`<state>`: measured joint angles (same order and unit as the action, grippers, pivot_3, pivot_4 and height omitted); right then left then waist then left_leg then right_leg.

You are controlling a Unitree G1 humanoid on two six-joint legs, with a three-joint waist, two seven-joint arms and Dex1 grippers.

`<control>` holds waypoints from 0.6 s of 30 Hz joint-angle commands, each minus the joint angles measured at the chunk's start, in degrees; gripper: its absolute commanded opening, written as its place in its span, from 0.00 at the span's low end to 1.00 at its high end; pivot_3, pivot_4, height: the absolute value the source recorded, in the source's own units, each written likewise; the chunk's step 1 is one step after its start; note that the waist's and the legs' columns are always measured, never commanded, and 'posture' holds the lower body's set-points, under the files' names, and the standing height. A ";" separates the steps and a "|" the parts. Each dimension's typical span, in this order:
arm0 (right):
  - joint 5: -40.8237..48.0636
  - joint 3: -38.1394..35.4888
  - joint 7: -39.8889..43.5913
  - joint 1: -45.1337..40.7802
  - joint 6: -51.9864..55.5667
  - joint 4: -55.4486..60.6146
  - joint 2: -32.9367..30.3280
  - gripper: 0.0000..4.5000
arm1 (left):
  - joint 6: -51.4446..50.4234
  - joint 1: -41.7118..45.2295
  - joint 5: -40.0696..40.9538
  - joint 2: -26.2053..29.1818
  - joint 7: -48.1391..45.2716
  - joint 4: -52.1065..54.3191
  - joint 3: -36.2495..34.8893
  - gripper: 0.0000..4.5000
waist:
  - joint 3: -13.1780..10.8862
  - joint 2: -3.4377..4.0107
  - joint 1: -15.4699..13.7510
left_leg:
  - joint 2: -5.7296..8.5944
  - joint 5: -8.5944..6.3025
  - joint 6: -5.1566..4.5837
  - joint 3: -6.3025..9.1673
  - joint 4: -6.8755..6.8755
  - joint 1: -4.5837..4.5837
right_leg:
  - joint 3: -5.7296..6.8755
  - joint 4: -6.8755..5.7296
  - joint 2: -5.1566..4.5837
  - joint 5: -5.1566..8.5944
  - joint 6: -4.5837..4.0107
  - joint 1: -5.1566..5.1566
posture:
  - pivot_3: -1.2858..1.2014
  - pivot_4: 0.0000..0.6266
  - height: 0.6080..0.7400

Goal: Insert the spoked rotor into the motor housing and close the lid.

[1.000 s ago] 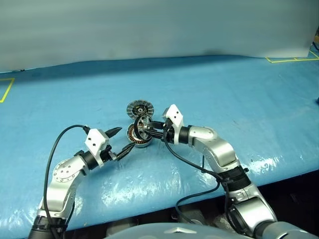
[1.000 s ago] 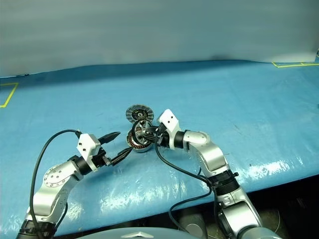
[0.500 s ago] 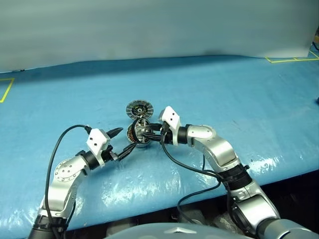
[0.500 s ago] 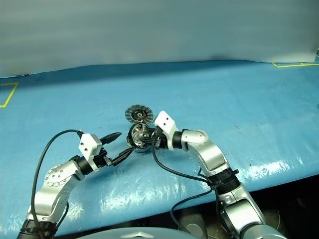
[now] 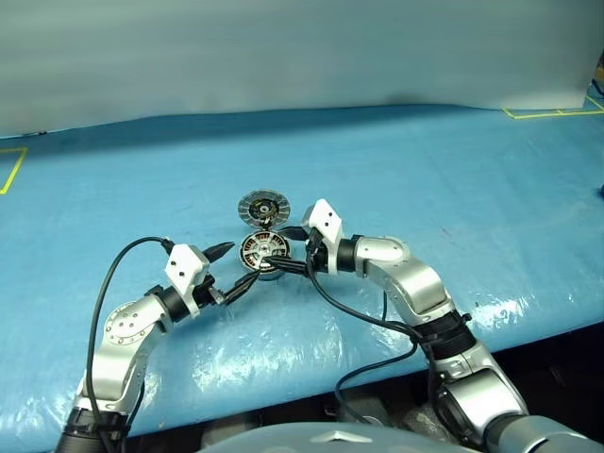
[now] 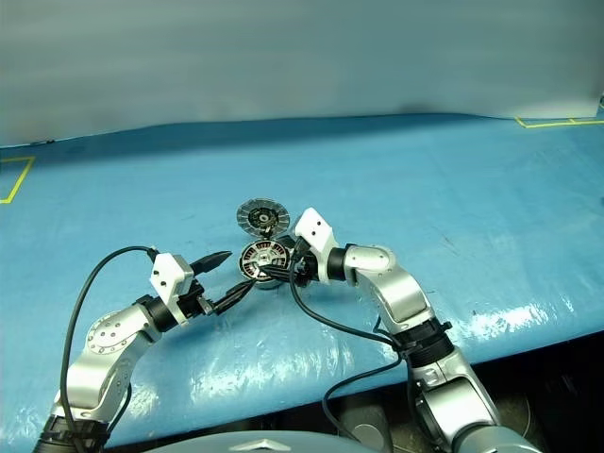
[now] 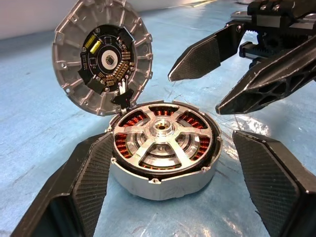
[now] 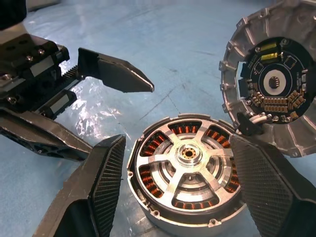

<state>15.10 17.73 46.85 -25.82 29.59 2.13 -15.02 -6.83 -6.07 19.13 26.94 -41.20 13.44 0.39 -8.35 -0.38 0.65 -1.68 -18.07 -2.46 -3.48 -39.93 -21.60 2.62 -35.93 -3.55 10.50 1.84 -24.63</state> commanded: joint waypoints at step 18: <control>-6.20 2.83 -8.28 -1.61 -4.71 -7.35 8.31 0.00 | 1.90 0.97 -0.76 -1.15 1.32 1.03 -0.34 0.92 | 0.00 0.01 0.09 | 0.00 0.06 0.10 0.00 0.00 0.00 | 0.00 -0.01 0.00 0.01 -0.01 -0.01 | 0.52 0.24 1.00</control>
<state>9.32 20.57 39.12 -26.14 26.34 -5.68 -7.22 -5.91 -5.75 18.50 26.03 -40.00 13.44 0.43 -8.36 -0.37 0.74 -1.69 -18.01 -2.34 -3.48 -39.93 -21.60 2.62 -35.93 -3.54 10.51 1.82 -24.64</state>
